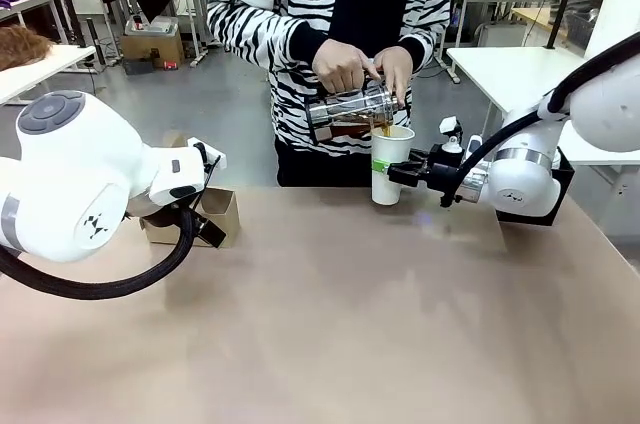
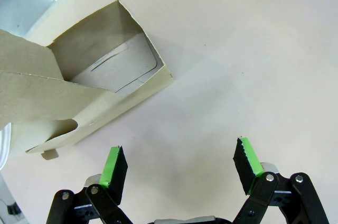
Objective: Pour a drink into a cup and package it in a carrier.
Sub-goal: When a person places the Paper Cup Lid on the 600 ml Paper Cup , lift the 600 ml Paper Cup.
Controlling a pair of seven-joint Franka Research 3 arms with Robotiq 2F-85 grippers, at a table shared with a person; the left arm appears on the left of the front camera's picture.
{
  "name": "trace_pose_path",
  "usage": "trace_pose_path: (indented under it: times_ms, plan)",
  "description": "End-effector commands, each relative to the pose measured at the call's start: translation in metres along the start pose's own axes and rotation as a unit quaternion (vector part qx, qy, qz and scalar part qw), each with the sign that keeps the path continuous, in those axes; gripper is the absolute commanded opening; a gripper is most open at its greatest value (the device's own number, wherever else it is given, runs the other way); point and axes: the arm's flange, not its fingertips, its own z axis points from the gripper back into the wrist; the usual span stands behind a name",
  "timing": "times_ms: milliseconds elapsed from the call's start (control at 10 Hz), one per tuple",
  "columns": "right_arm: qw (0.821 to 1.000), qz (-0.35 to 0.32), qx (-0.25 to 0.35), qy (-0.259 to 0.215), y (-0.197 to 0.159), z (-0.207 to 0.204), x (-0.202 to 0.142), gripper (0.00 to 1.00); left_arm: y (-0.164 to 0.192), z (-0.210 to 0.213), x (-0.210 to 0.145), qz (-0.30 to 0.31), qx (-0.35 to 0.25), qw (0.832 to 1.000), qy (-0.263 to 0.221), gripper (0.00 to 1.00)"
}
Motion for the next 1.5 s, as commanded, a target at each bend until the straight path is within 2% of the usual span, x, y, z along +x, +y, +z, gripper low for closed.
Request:
trace_pose_path:
  times_ms: [0,1400]
  plan:
    - [1.0,-0.004,-0.003,-0.004,-0.0003,-0.0014,0.0015,0.8,-0.0001,0.0006,0.0,0.0,-0.001,1.0,-0.001,1.0]
    - [1.0,-0.004,-0.003,-0.004,-0.0003,-0.0014,0.0015,0.8,-0.0001,0.0006,0.0,0.0,-0.001,1.0,-0.001,1.0]
